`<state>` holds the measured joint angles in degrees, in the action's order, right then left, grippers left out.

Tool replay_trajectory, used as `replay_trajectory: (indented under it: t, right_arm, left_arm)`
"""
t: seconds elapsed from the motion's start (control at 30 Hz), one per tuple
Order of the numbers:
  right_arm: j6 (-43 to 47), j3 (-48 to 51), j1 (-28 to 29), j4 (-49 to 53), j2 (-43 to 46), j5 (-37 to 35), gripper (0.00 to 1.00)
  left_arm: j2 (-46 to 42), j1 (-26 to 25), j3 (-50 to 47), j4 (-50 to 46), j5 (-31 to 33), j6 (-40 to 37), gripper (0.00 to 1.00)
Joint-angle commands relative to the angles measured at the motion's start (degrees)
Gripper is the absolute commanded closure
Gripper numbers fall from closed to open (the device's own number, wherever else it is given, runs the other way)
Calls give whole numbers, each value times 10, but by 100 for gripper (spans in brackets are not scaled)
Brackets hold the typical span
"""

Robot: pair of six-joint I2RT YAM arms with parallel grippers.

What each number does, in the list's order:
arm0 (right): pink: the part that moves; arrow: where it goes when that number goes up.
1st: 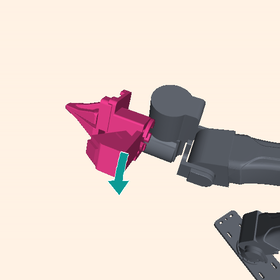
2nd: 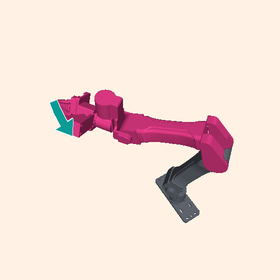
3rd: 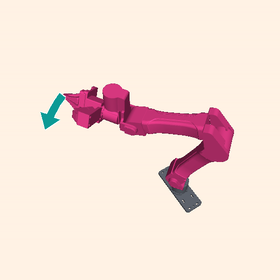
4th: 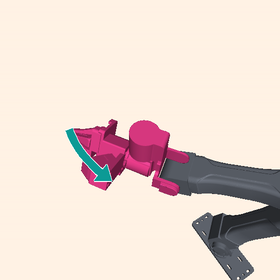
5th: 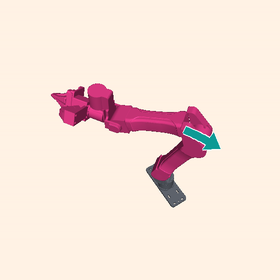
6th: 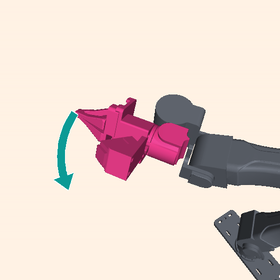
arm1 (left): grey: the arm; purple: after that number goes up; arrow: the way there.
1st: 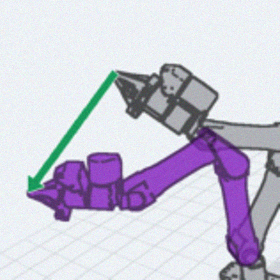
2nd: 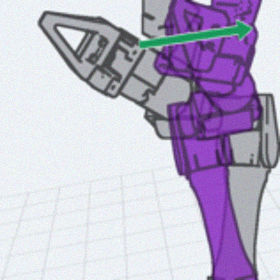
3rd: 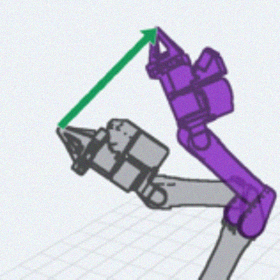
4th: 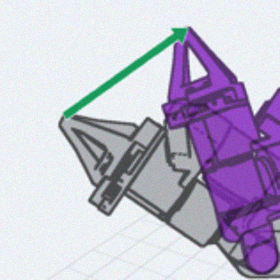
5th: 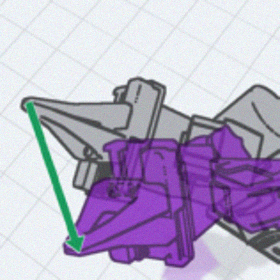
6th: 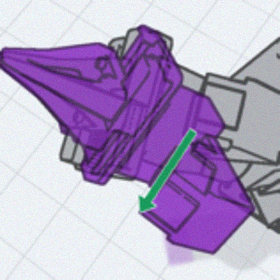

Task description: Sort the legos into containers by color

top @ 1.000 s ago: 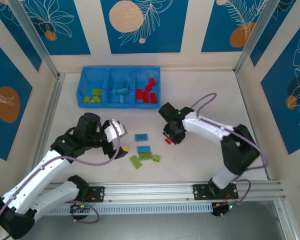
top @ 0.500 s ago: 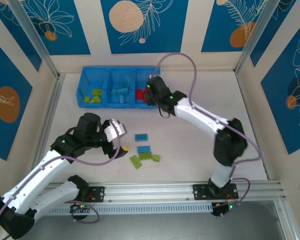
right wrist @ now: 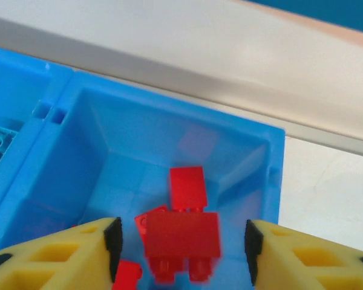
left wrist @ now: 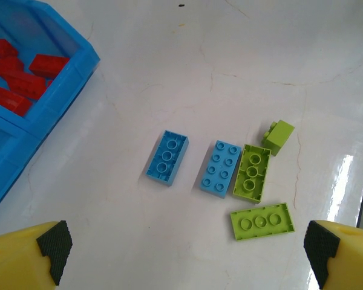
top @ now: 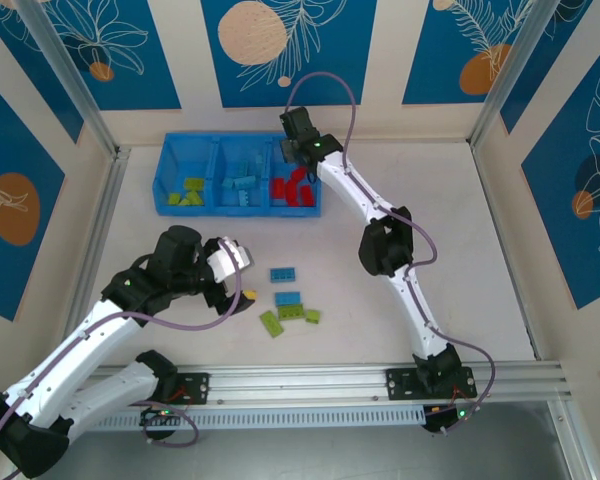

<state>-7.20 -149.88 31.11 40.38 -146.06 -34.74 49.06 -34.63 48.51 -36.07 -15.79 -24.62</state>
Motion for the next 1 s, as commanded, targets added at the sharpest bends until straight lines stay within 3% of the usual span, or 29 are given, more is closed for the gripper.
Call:
replay_trajectory:
  t: [0.0, 0.17, 0.33, 0.43, 0.5, 0.67, 0.77, 0.87, 0.97]
  right_arm:
    - [16, -55, 10, 61, 25, -3, 33]
    - [-37, 41, 10, 100, 159, 57, 34]
    - [-58, 290, 16, 57, 373, 170, 34]
    - [-81, 474, 22, -10, 519, 210, 33]
    - [-97, 595, 24, -53, 623, 237, 31]
    - [-130, 784, 31, -88, 802, 259, 24]
    - [-150, 838, 33, -58, 865, 235, 22]
    - [-176, 881, 33, -32, 908, 212, 18]
    - [-191, 912, 32, -33, 931, 191, 12]
  left_arm:
    - [8, -7, 4, -2, 5, -11, 0]
    - [18, -7, 8, -8, 11, -10, 0]
    - [25, -6, 4, -1, 31, -5, 0]
    - [33, -7, 2, 29, 54, 46, 0]
    - [49, -7, 20, 46, 83, 124, 0]
    - [133, -54, 79, 40, 160, 318, 0]
    - [174, -101, 77, 66, 211, 433, 0]
    - [219, -139, 78, 78, 301, 586, 0]
    - [288, -155, 102, 36, 357, 739, 0]
